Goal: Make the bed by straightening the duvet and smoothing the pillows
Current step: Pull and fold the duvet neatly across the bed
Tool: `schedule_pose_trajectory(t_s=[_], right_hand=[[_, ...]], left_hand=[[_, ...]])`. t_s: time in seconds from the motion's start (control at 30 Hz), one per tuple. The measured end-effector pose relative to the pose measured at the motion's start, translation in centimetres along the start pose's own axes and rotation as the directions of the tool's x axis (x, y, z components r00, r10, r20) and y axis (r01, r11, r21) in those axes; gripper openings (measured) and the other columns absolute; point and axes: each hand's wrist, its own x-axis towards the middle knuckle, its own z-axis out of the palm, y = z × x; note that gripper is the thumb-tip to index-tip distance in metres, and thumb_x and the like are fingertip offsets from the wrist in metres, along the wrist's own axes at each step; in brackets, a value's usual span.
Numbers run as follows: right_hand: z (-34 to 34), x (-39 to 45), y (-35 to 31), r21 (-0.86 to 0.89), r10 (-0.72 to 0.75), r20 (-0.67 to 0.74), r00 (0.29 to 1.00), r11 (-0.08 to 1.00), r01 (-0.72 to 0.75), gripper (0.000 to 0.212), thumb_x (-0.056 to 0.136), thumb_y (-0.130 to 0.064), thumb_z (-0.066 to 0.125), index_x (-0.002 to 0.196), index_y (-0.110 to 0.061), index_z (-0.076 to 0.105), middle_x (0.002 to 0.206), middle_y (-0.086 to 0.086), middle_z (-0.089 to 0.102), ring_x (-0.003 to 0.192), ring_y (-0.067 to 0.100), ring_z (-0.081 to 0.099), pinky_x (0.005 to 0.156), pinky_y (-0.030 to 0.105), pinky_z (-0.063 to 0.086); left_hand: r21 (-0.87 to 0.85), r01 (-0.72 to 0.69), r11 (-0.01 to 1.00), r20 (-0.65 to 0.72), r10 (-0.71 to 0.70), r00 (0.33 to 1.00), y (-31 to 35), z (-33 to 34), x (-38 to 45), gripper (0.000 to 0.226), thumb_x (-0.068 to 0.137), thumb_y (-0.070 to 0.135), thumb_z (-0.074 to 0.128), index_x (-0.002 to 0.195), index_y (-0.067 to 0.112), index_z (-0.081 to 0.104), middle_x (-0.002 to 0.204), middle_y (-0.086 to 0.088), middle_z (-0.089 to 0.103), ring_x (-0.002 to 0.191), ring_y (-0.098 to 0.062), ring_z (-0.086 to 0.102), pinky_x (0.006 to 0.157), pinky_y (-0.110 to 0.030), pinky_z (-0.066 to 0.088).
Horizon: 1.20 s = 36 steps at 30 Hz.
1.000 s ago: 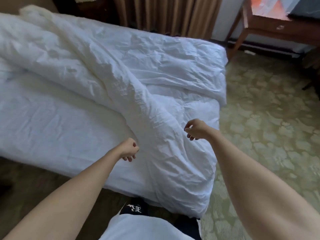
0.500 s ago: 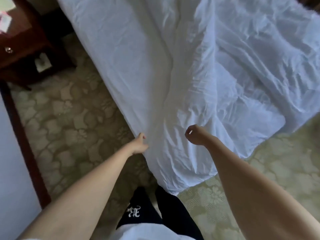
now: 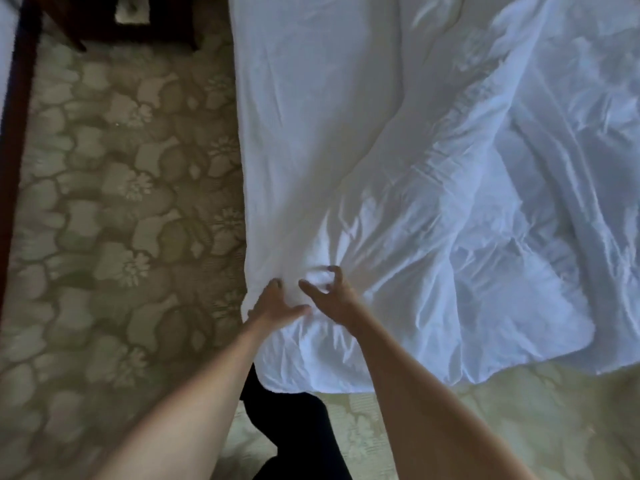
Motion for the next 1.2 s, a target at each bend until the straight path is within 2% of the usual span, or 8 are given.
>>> schedule_pose_trajectory(t_s=[0.1, 0.23, 0.4, 0.5, 0.67, 0.87, 1.03, 1.2], right_hand=[[-0.3, -1.5, 0.4, 0.126, 0.046, -0.002, 0.999, 0.991, -0.046, 0.096, 0.077, -0.066, 0.067, 0.149, -0.018, 0.026, 0.138, 0.01, 0.053, 0.124, 0.027, 0.055, 0.101, 0.046, 0.05], [-5.0, -7.6, 1.4, 0.267, 0.103, -0.19, 0.976, 0.963, -0.05, 0.071, 0.069, -0.053, 0.078, 0.118, -0.01, 0.05, 0.093, 0.01, 0.07, 0.094, 0.026, 0.067, 0.089, 0.042, 0.056], [-16.8, -17.1, 4.8, 0.231, 0.055, -0.314, 0.948, 0.973, 0.02, 0.02, 0.08, -0.022, 0.066, 0.092, -0.007, 0.059, 0.104, 0.016, 0.067, 0.092, 0.033, 0.066, 0.072, 0.034, 0.056], [-24.1, -22.3, 7.2, 0.201, -0.022, -0.431, 0.902, 0.972, 0.12, 0.027, 0.092, -0.026, 0.06, 0.105, -0.002, 0.063, 0.105, 0.014, 0.063, 0.102, 0.034, 0.062, 0.079, 0.033, 0.052], [-34.2, -26.3, 11.0, 0.254, -0.016, -0.395, 0.918, 0.959, 0.126, 0.04, 0.089, -0.032, 0.06, 0.114, -0.001, 0.061, 0.111, 0.015, 0.064, 0.099, 0.035, 0.066, 0.062, 0.034, 0.056], [-44.5, -27.6, 15.1, 0.282, -0.075, -0.184, 0.98, 0.951, 0.125, 0.029, 0.099, -0.025, 0.05, 0.116, -0.003, 0.059, 0.1, 0.015, 0.062, 0.074, 0.025, 0.06, 0.061, 0.032, 0.052], [-54.0, -28.5, 19.9, 0.506, -0.1, -0.092, 0.991, 0.852, 0.134, 0.04, 0.101, -0.015, 0.035, 0.126, 0.005, 0.059, 0.095, 0.017, 0.065, 0.078, 0.025, 0.063, 0.071, 0.037, 0.056], [-63.1, -29.3, 22.7, 0.74, -0.173, 0.098, 0.98, 0.671, 0.045, 0.072, 0.091, -0.07, 0.039, 0.101, -0.01, 0.076, 0.096, 0.012, 0.076, 0.092, 0.024, 0.071, 0.087, 0.035, 0.054]], left_hand=[[0.01, -0.158, 0.987, -0.041, 0.159, 0.986, 3.4, 1.7, -4.1, 0.041, 0.087, 0.033, 0.063, 0.121, 0.009, 0.062, 0.118, -0.011, 0.068, 0.099, -0.027, 0.066, 0.079, -0.035, 0.054], [-0.025, -0.342, 0.939, -0.084, 0.339, 0.937, 8.9, 4.6, -13.9, 0.012, 0.081, 0.025, 0.071, 0.088, 0.015, 0.071, 0.087, -0.007, 0.073, 0.087, -0.027, 0.069, 0.074, -0.035, 0.054], [0.062, -0.566, 0.822, -0.1, 0.569, 0.816, 16.2, 8.5, -24.8, 0.039, 0.075, 0.031, 0.077, 0.047, 0.021, 0.052, 0.047, 0.005, 0.051, 0.05, -0.014, 0.049, 0.058, -0.03, 0.042], [0.073, -0.648, 0.758, -0.213, 0.647, 0.732, 21.0, 11.9, -30.0, 0.033, 0.068, 0.048, 0.079, 0.078, 0.026, 0.057, 0.078, 0.007, 0.062, 0.072, -0.018, 0.061, 0.067, -0.034, 0.05], [0.077, -0.522, 0.85, -0.123, 0.527, 0.841, 29.0, 17.2, -34.2, 0.132, 0.04, 0.078, 0.075, 0.147, 0.031, 0.014, 0.146, -0.002, 0.035, 0.129, -0.02, 0.041, 0.103, -0.047, 0.045], [-0.261, -0.424, 0.867, -0.224, 0.372, 0.901, 37.9, 23.8, -35.1, 0.086, 0.035, 0.061, 0.084, 0.11, 0.02, 0.068, 0.106, 0.001, 0.072, 0.096, -0.02, 0.07, 0.081, -0.036, 0.059], [-0.505, -0.482, 0.716, -0.322, 0.361, 0.875, 47.4, 32.3, -39.3, 0.052, 0.058, 0.031, 0.075, 0.105, 0.011, 0.072, 0.095, -0.008, 0.075, 0.083, -0.019, 0.073, 0.071, -0.039, 0.061], [-0.38, -0.603, 0.701, -0.25, 0.55, 0.797, 54.5, 39.1, -41.8, 0.024, 0.069, 0.017, 0.064, 0.085, 0.0, 0.066, 0.075, 0.001, 0.063, 0.066, -0.01, 0.059, 0.059, -0.034, 0.051]])
